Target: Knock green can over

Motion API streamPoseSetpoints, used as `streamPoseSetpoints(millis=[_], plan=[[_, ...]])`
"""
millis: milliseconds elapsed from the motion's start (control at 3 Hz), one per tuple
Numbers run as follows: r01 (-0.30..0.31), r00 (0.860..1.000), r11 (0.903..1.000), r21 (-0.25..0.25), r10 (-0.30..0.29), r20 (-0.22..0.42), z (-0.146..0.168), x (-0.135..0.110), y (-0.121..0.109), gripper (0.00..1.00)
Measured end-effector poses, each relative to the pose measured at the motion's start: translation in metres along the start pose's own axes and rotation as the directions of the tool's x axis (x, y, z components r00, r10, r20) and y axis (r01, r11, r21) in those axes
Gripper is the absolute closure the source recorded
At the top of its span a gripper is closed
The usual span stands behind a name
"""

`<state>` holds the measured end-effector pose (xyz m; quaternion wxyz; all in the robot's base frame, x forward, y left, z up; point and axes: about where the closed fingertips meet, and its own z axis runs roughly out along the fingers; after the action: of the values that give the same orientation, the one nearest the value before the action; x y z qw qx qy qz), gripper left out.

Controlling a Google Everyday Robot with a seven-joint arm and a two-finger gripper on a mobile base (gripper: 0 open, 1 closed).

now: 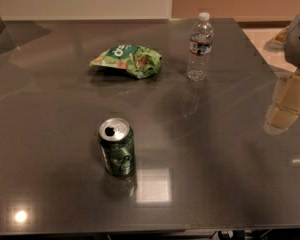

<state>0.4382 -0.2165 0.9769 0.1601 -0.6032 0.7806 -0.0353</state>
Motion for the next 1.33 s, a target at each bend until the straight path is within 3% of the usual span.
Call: streamPoseSetpoints(millis=[667,1000,1333], plan=[[0.025,0.999,0.9997,-0.007,-0.025,0.030,-0.001,-0.012,0.002,0.00],[0.095,0.988,0.9947,-0.039,-0.089,0.123,0.011,-0.052,0.012,0.00],[0.176,0.962,0.9807,-0.085,-0.153,0.224,0.030,-0.097,0.023,0.00]])
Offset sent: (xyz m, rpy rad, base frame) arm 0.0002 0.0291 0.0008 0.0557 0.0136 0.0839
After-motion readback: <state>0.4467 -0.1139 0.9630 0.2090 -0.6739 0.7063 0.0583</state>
